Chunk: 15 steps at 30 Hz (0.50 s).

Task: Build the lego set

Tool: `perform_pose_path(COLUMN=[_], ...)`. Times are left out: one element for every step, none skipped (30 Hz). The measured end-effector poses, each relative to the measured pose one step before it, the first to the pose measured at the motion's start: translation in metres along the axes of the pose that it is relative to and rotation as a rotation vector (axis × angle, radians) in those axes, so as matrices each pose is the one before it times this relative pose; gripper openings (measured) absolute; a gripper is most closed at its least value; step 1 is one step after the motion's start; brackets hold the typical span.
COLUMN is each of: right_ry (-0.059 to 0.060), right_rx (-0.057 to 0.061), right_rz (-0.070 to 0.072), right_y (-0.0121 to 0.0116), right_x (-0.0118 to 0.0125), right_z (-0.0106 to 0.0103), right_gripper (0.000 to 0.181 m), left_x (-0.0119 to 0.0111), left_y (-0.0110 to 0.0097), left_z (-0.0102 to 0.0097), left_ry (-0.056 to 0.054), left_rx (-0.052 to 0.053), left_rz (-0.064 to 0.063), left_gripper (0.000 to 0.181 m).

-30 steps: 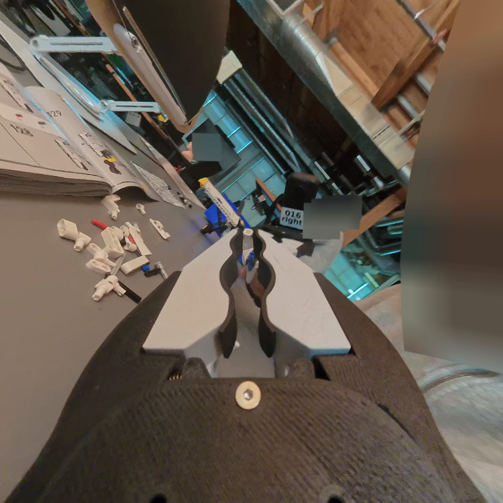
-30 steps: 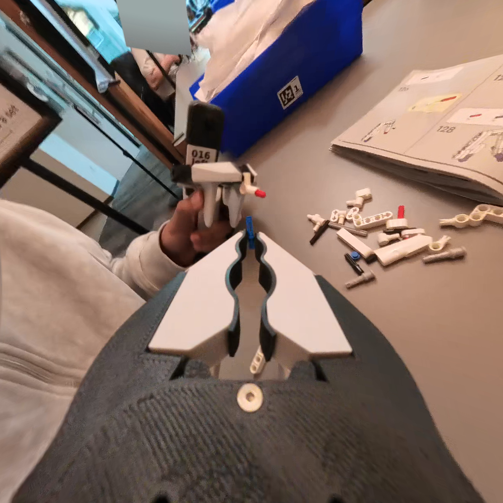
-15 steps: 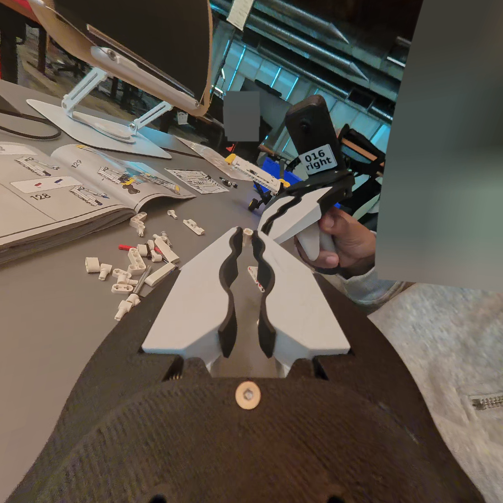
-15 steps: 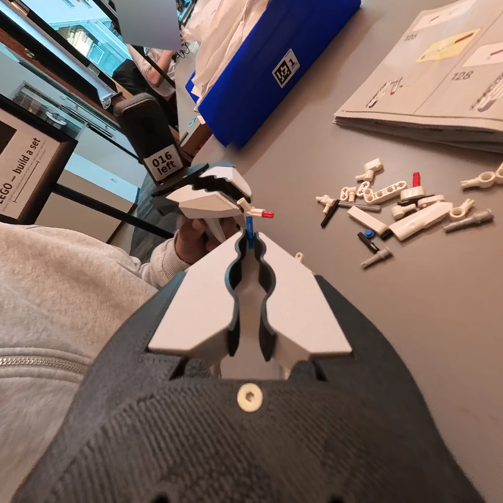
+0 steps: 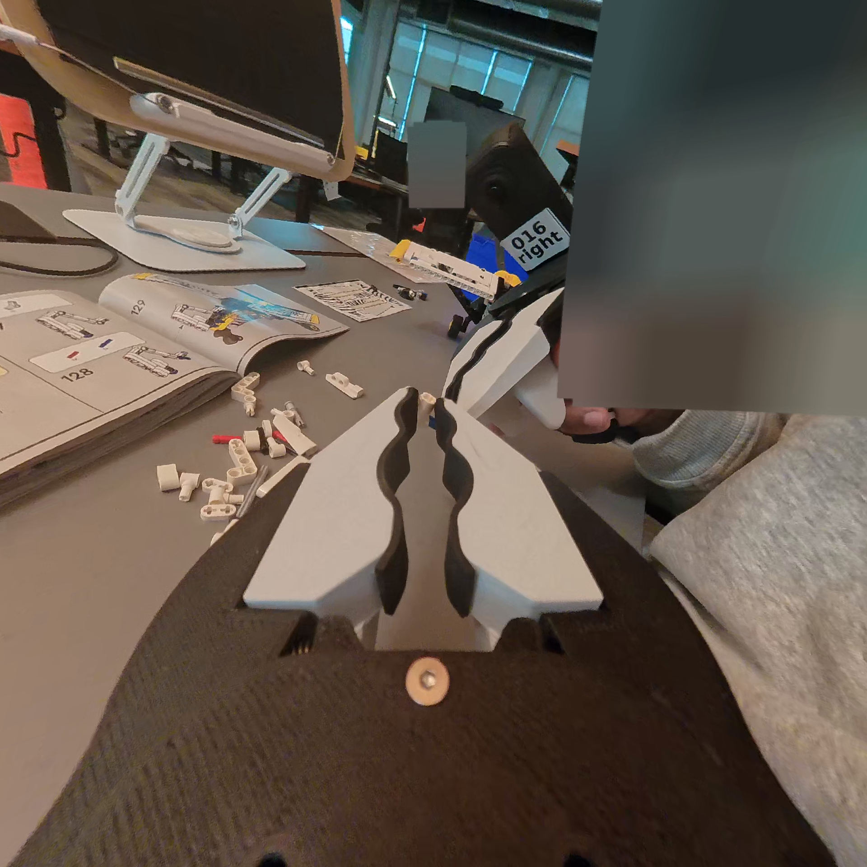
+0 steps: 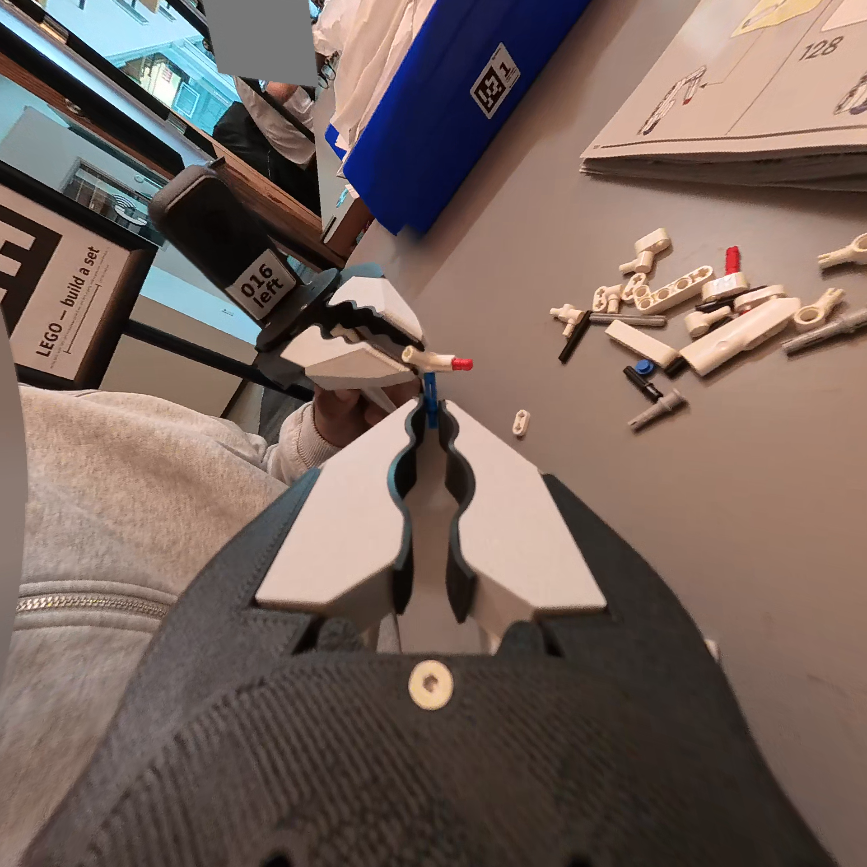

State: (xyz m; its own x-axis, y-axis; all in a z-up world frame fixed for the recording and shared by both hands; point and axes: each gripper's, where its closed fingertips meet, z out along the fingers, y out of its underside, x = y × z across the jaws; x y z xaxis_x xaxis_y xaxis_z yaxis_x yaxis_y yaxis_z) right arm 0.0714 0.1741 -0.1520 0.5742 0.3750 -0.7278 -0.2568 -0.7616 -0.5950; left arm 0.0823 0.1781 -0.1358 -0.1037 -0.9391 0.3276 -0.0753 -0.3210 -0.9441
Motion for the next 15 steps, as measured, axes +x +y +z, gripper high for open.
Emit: perform_pose_path(right_ry=[-0.0058,-0.0068,-0.0083,-0.0094,-0.0106,-0.0147,-0.0124,-0.0054,-0.0031,-0.0033,-0.0043,-0.0071,-0.0104,-0.0117,-0.0112], right_rx=[0.0002,-0.0019,-0.0028,-0.0016,-0.0041,-0.0026,-0.0014,0.0010,0.0024,0.0037,0.0056,0.0048,0.0034,0.0038,0.0025], right_rz=[0.0039,0.0048,0.0068,0.0060,0.0076,0.0095,0.0081,0.0039,0.0031,0.0036,0.0043,0.0073,0.0100,0.0105,0.0094], right_y=[0.00002,0.00038,0.00070,0.00059,0.00117,0.00097,0.00081,0.00036,0.00002,-0.00043,-0.00081,-0.00059,-0.00016,-0.00001,0.00053], right_x=[-0.00080,-0.00069,-0.00052,-0.00041,-0.00030,-0.00105,-0.00091,-0.00011,0.00011,0.00020,0.00021,0.00007,-0.00018,-0.00043,-0.00035], right_z=[-0.00069,-0.00076,-0.00053,-0.00071,-0.00045,-0.00029,-0.00017,-0.00026,-0.00046,-0.00068,-0.00088,-0.00071,-0.00031,0.00007,0.00061], right_gripper=[0.004,0.004,0.004,0.003,0.003,0.003,0.004,0.004,0.003,0.003,0.003,0.003,0.003,0.003,0.003], left_x=[0.00102,0.00134,0.00122,0.00139,0.00157,0.00155,0.00108,0.00104,0.00082,0.00043,0.00041,0.00039,0.00028,0.00016,0.00003], left_y=[-0.00008,-0.00003,0.00031,0.00025,0.00035,0.00042,0.00028,-0.00022,0.00000,0.00006,0.00018,-0.00004,-0.00025,-0.00022,-0.00004], left_z=[0.00014,0.00035,0.00045,0.00059,0.00051,0.00073,0.00046,0.00029,0.00022,0.00014,0.00017,0.00018,-0.00006,-0.00011,0.00008], left_ry=[-0.0010,-0.0005,-0.0011,0.0000,0.0016,0.0039,0.0021,0.0035,0.0040,0.0036,0.0052,0.0065,0.0046,0.0032,0.0026], left_rx=[-0.0010,-0.0015,-0.0029,-0.0036,-0.0034,-0.0037,-0.0027,0.0010,0.0008,-0.0007,-0.0009,0.0014,0.0021,0.0022,0.0007], left_rz=[0.0144,0.0164,0.0156,0.0154,0.0141,0.0109,0.0086,0.0068,0.0029,-0.0007,-0.0035,-0.0065,-0.0049,-0.0031,-0.0029], left_gripper=[0.006,0.006,0.006,0.006,0.006,0.006,0.006,0.006,0.006,0.006,0.006,0.006,0.006,0.006,0.006])
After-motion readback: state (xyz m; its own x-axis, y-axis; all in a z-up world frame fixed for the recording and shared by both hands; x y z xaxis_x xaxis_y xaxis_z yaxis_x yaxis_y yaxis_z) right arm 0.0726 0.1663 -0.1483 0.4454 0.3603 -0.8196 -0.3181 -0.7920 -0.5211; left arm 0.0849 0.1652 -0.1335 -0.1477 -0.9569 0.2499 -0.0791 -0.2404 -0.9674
